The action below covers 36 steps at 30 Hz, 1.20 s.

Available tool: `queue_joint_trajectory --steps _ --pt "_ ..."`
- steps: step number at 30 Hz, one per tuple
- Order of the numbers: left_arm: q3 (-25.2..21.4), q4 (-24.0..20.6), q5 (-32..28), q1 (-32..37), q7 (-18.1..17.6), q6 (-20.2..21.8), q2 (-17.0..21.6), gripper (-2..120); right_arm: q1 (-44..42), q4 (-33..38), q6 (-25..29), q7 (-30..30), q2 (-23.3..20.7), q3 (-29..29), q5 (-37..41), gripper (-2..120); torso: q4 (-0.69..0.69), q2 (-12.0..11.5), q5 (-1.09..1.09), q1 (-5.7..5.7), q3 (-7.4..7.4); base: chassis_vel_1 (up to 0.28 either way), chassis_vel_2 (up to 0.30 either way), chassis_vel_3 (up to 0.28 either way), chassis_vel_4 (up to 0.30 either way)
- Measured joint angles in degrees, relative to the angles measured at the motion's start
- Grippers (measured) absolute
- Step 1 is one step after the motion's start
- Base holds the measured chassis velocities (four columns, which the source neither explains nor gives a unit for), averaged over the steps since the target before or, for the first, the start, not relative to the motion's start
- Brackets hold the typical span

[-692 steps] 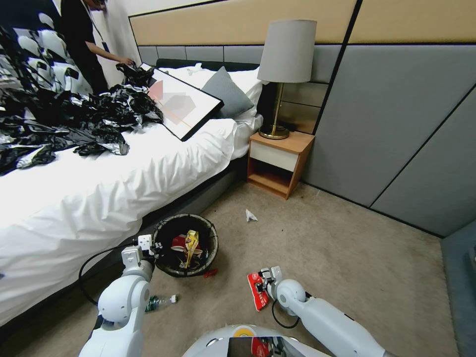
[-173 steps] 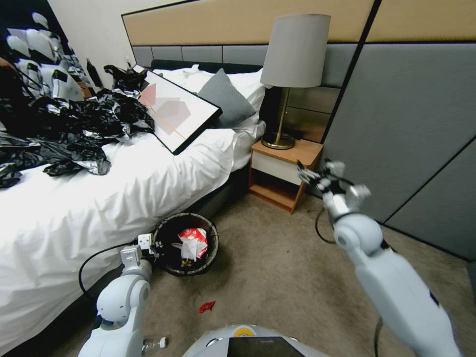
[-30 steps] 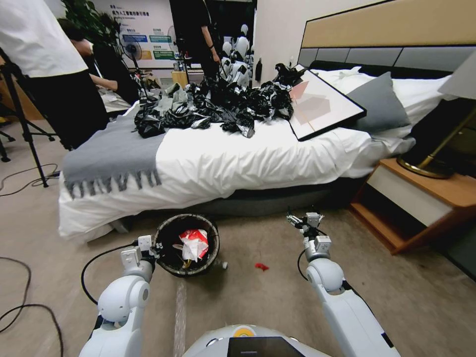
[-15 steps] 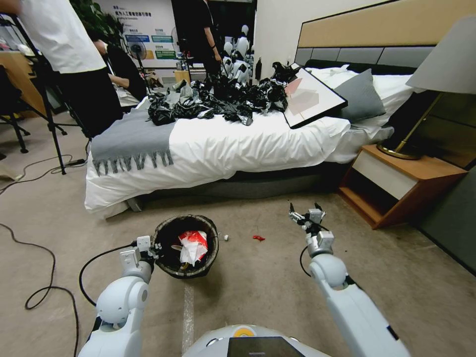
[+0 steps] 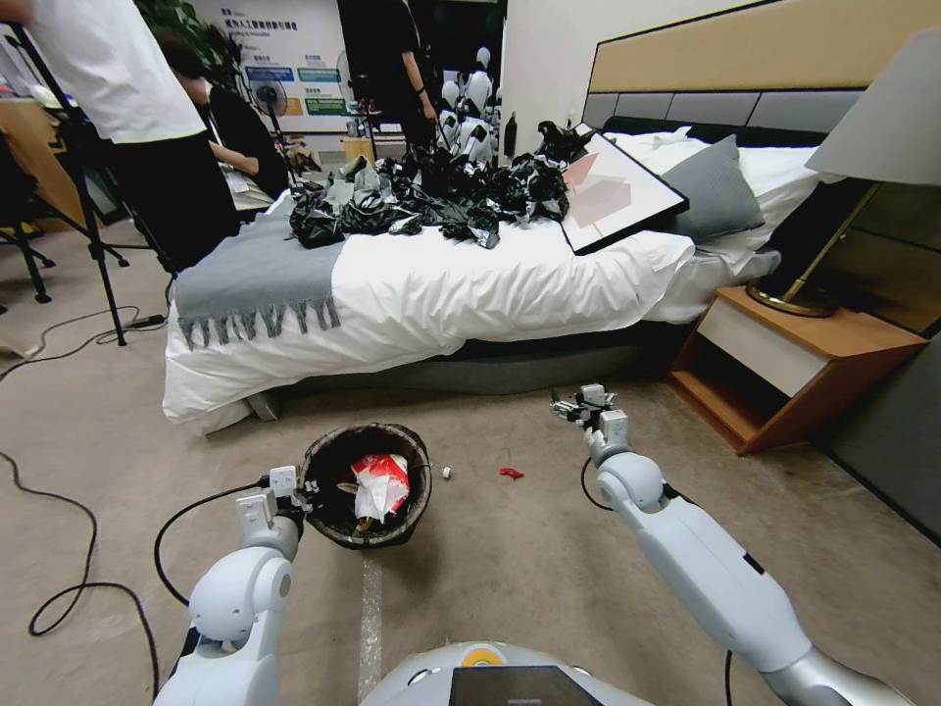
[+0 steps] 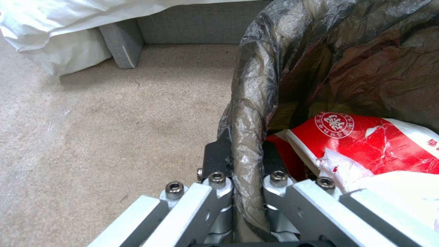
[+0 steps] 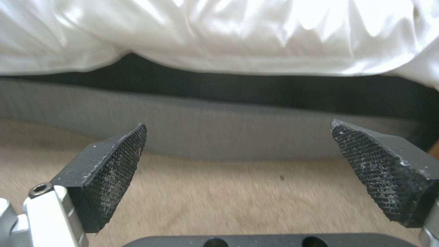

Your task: Pick up the trash bin, then pick up the garbage from the floor and place it into the trash bin.

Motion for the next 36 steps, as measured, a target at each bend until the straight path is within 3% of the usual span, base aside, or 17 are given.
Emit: queue_joint_trajectory --steps 36 --pt "-0.1 -0.7 0.4 0.0 0.3 0.1 0.0 0 -1.4 -0.2 4.0 -4.7 -0.6 -0.2 0.6 100 0.02 0.0 0.00 0.00 0.00 0.000 0.000 0.000 0.000"
